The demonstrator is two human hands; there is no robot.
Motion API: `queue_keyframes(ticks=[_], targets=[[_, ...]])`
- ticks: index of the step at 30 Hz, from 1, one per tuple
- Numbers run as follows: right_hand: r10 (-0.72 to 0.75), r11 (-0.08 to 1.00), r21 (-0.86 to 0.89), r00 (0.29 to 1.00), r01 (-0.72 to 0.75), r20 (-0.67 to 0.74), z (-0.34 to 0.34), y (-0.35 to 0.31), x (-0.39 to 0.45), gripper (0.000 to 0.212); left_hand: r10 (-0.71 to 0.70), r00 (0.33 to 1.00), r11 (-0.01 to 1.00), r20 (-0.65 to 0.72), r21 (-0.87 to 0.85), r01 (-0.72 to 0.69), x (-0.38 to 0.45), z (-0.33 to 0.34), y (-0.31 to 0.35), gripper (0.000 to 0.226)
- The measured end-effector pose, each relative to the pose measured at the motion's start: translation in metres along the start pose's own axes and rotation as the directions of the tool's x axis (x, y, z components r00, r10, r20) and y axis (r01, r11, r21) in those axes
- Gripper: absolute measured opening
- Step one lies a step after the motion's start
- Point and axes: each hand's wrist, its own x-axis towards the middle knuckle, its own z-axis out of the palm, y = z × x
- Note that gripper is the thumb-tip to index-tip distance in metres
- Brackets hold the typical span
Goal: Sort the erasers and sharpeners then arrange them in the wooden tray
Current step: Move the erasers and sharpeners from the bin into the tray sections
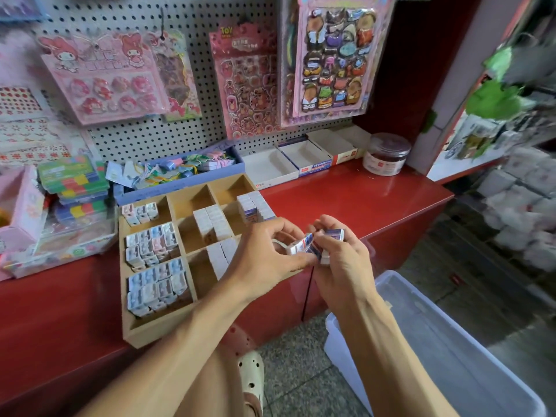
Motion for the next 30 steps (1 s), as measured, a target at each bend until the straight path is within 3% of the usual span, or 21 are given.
queue_keyframes(ticks=[3, 6, 10, 14, 20, 23, 30], targets=[[-0.003, 0.999, 0.047, 1.000, 0.002, 0.019, -0.004, -0.003, 0.000, 0.025, 0.016, 0.999, 0.998, -0.037, 0.059, -0.014, 0.000, 0.010, 0.004, 0.026], [0.020, 0.990, 0.142, 0.999, -0.015, -0.029, -0.010, -0.009, 0.001, 0.011, -0.059, 0.997, 0.998, -0.059, -0.002, 0.059, 0.002, 0.014, 0.004, 0.024], [-0.064, 0.997, -0.039, 0.991, 0.060, -0.118, -0.030, -0.012, 0.005, 0.026, -0.156, 0.988, 0.982, 0.017, -0.104, 0.157, 0.001, 0.015, 0.001, 0.021], [-0.118, 0.956, -0.287, 0.978, 0.065, -0.173, -0.042, -0.018, 0.006, 0.017, -0.185, 0.981, 0.973, 0.061, -0.126, 0.192, 0.001, 0.010, -0.001, 0.024], [-0.056, 0.941, -0.336, 0.998, 0.044, -0.028, -0.046, -0.015, 0.004, 0.011, -0.206, 0.978, 0.976, 0.016, -0.076, 0.206, 0.008, 0.000, -0.005, 0.019], [-0.081, 0.959, -0.272, 0.996, 0.086, 0.030, -0.045, -0.012, 0.002, 0.017, -0.223, 0.975, 0.969, 0.008, -0.106, 0.223, 0.010, -0.002, -0.007, 0.017], [-0.139, 0.926, -0.340, 0.986, 0.162, 0.092, -0.042, -0.009, -0.007, 0.028, -0.231, 0.968, 0.879, 0.098, -0.406, 0.251, 0.009, -0.003, -0.008, 0.025]])
